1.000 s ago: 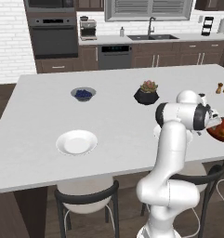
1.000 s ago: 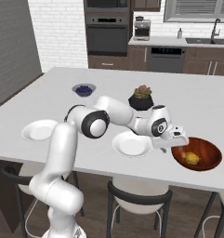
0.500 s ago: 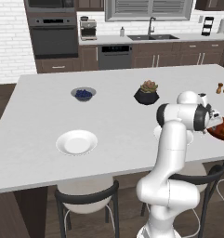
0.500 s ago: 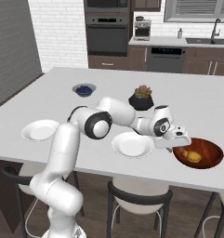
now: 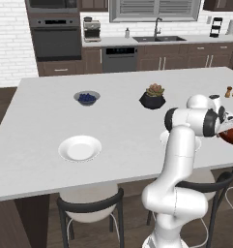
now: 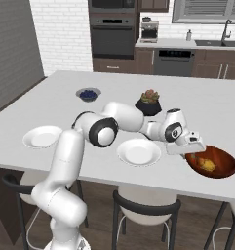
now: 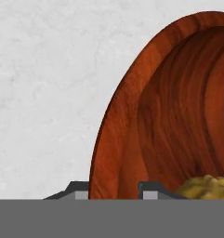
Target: Pick the chicken drumstick and squash from their plates and place them in the bowl. Then put the bowl in the fridge.
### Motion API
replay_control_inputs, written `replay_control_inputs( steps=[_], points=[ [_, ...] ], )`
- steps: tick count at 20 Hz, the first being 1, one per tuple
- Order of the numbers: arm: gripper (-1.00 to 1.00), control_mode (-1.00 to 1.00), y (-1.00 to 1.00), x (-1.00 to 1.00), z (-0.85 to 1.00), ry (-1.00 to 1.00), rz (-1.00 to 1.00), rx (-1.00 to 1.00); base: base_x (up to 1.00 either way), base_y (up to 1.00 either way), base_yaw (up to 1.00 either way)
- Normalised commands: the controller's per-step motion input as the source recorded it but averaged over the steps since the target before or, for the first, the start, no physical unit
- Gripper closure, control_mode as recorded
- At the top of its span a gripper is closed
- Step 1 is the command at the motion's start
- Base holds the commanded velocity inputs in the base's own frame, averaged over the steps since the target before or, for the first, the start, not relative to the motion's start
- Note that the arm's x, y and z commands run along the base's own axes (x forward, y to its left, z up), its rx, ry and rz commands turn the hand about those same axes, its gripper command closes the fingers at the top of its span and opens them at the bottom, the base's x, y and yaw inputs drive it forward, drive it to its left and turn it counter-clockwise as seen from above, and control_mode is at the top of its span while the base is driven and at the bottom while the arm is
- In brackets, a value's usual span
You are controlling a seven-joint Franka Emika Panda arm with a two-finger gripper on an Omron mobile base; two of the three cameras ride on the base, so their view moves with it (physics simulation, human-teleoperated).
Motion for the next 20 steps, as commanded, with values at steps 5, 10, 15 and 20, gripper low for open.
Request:
replay_control_inputs(
  steps=[5,10,15,20],
  points=[
    [1.0,-1.0,0.29,-0.46,0.5,0.0,0.0,-0.06,0.0,0.0,0.0],
    [1.0,-1.0,0.76,-0.36,0.54,0.0,0.06,-0.13,0.0,0.0,0.0],
    [1.0,-1.0,0.74,-0.07,0.57,0.0,0.27,-0.06,0.0,0.0,0.0],
    [1.0,-1.0,0.67,-0.13,0.31,0.0,0.48,0.0,0.0,0.0,0.0]
  ],
)
